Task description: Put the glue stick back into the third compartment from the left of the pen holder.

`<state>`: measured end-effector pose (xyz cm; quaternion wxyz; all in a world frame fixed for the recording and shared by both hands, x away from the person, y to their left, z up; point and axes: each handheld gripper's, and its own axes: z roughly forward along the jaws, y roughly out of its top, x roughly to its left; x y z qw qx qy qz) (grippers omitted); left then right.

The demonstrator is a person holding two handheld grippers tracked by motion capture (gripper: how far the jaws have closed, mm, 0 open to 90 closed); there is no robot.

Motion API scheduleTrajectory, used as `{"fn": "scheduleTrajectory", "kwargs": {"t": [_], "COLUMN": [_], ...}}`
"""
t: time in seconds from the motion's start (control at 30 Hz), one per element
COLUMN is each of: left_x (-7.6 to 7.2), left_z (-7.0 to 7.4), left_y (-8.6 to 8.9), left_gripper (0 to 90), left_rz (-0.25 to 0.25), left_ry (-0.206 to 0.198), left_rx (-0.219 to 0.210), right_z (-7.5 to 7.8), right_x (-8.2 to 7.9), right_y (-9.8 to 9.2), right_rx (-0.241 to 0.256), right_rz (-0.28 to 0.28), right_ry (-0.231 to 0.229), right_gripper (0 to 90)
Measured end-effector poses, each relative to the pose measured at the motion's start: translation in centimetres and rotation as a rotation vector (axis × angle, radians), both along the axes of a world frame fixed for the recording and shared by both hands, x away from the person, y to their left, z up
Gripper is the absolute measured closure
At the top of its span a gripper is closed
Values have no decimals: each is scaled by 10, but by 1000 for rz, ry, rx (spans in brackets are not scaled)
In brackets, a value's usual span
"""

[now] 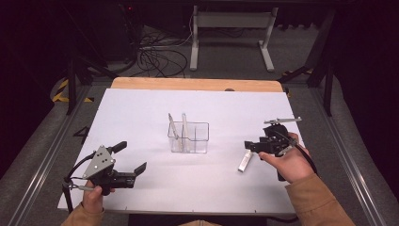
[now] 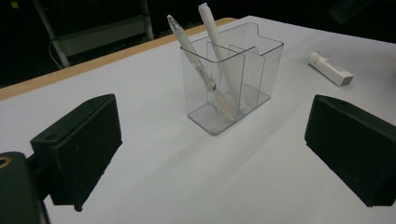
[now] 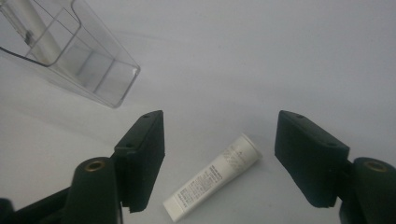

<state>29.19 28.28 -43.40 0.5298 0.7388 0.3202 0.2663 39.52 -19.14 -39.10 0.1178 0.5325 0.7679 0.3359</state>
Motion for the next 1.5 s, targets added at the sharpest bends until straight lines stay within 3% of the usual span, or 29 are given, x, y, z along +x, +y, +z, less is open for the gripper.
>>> {"fn": "scheduleTrajectory", "kwargs": {"t": [0.33,0.47,0.67,0.97,1.17,1.5], "left_x": [-1,-1,-1,-1,-1,-1], "left_z": [0,0,0,0,0,-1], "left_y": [0,0,0,0,-1,-2], "left_gripper": [45,45,45,45,45,45], "left_rz": [-3,-8,-8,-7,-9,-14], "left_ry": [-6,-9,-8,-7,-9,-7], "left_rx": [3,3,2,6,11,22], "right_z": [-9,-16,-20,-25,-32,-40], "right_x": [11,12,14,17,19,25], "right_y": [2,-2,-2,-1,2,5], "right_rx": [6,143,107,80,64,57], "right_rz": [-53,-79,-106,-150,-211,-291], "right_ry": [133,135,188,220,306,410], "right_gripper": [428,477,510,515,546,589]}}
